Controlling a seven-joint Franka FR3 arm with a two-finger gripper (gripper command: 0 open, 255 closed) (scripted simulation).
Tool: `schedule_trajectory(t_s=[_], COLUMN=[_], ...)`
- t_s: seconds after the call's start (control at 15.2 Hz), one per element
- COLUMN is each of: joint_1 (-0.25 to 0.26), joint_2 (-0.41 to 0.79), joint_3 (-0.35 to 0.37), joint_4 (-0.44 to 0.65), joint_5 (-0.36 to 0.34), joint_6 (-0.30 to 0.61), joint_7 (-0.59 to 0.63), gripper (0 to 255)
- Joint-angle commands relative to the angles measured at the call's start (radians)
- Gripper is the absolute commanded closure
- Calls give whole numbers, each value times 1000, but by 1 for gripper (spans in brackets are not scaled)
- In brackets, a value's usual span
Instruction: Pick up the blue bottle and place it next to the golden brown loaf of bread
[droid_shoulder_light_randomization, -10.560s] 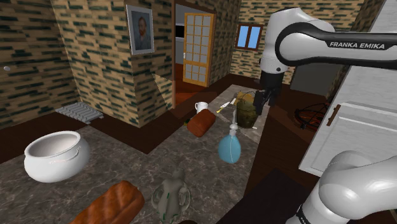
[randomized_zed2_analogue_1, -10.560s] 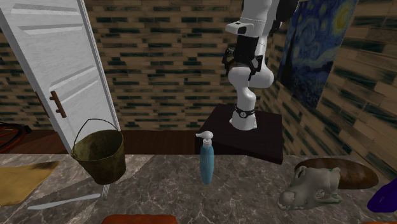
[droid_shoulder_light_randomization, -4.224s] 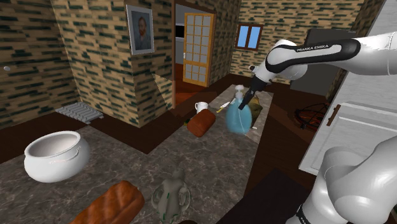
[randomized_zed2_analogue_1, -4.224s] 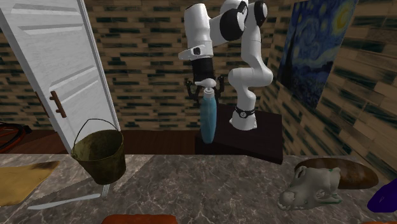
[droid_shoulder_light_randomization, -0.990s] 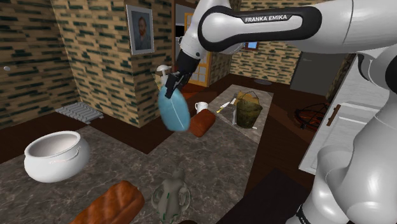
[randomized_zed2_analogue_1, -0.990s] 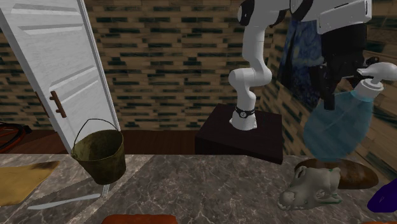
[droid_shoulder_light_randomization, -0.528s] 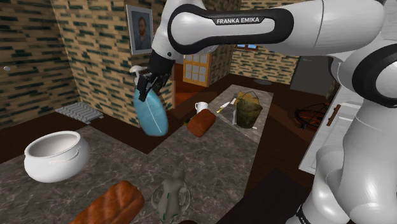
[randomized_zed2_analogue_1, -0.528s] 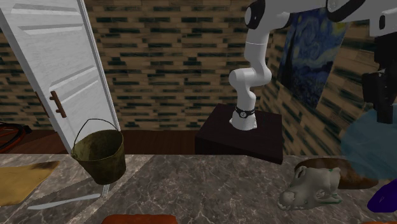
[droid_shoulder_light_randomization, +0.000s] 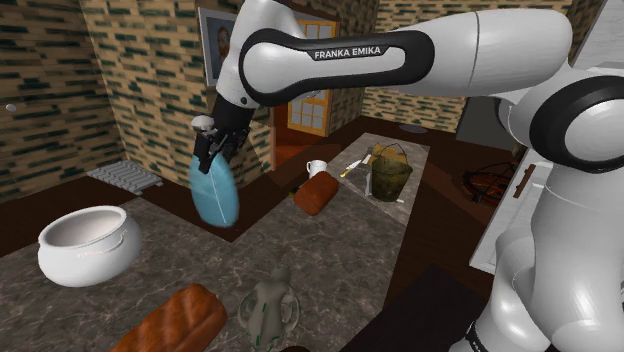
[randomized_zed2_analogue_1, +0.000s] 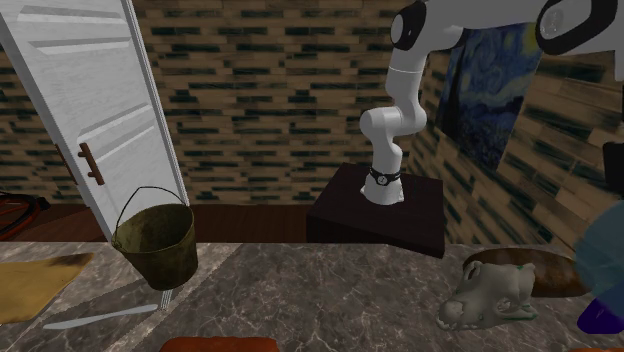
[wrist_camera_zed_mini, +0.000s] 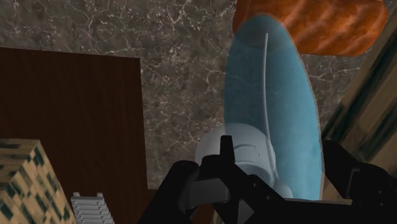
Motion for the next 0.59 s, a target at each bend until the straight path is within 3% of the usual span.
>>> schedule_trajectory(t_s=[0.0,0.53], joint_1=[1,2], joint_2=[-1,5], joint_3=[1,2], joint_4=[-27,-127], joint_5=[1,9], joint_6=[27,133], joint_7=[-2,-13], gripper=[255,255])
